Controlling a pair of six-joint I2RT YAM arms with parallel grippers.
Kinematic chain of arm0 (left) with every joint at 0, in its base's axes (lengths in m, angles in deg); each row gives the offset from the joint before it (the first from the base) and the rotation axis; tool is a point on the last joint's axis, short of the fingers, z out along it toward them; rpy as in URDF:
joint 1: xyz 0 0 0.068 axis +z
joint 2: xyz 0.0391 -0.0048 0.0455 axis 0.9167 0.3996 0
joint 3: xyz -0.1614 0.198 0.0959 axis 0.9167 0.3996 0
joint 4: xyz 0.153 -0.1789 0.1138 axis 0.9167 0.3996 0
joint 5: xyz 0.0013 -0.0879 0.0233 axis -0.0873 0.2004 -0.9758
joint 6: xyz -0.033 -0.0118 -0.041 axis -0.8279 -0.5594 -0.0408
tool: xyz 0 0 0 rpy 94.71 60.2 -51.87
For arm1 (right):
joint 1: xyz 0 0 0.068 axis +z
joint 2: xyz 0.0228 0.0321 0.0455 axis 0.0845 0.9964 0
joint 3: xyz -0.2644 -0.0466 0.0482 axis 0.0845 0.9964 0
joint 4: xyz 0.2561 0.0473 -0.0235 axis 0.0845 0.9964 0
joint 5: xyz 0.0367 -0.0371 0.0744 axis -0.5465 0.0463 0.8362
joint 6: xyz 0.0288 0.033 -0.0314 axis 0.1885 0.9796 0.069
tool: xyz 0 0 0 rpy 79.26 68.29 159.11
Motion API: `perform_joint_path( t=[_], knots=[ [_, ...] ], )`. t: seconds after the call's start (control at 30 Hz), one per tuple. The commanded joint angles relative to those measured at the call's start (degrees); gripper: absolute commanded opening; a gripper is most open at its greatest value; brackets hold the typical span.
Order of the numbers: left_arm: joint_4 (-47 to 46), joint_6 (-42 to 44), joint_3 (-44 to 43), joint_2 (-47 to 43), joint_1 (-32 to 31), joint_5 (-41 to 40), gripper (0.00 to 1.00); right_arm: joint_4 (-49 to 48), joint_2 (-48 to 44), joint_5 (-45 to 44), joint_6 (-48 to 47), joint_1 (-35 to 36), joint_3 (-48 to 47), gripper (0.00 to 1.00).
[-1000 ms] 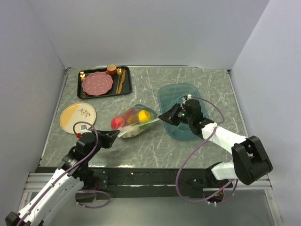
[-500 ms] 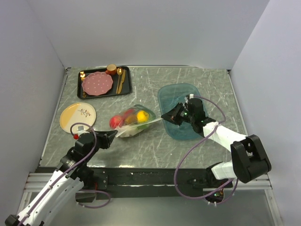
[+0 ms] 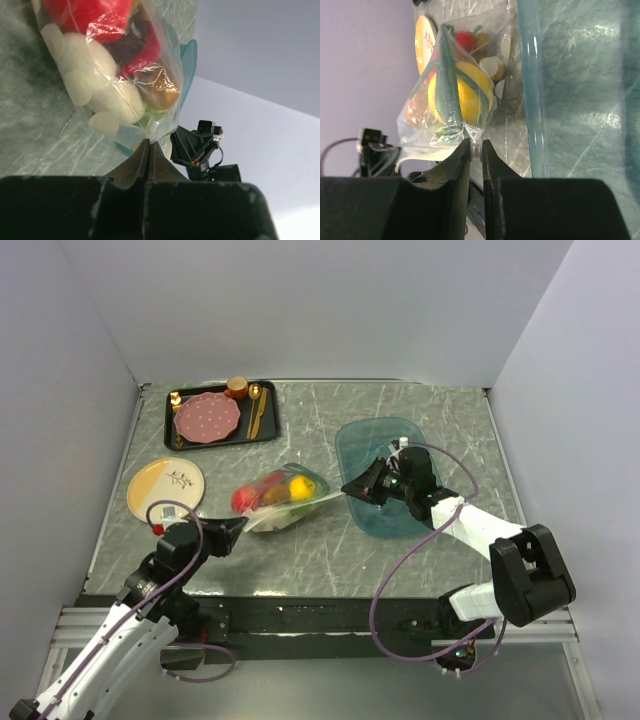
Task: Place the food in the zip-top bag and seal the zipper
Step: Zip the zipper food storage bag at the center of the board, then place the zipper food storage bag at the center of the board.
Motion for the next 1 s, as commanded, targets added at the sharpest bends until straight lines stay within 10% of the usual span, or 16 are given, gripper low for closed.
perform_joint_path(
  t=[0.0, 0.57, 0.97],
  knots=[
    [0.68, 7.93, -8.22, 3.62, 1.08, -8.35, 0.04, -0.88, 0.24, -4.89, -5.03, -3.55, -2.93, 0.14],
    [1.28, 14.44, -12.54, 10.50, 1.08, -5.69, 0.13, 2.97, 11.13, 5.74, -11.71, -3.64, -11.01, 0.14],
    [4.02, 17.34, -17.12, 10.05, 1.08, -10.63, 0.27, 17.54, 13.52, 10.94, -30.76, -0.04, -23.22, 0.46]
  ],
)
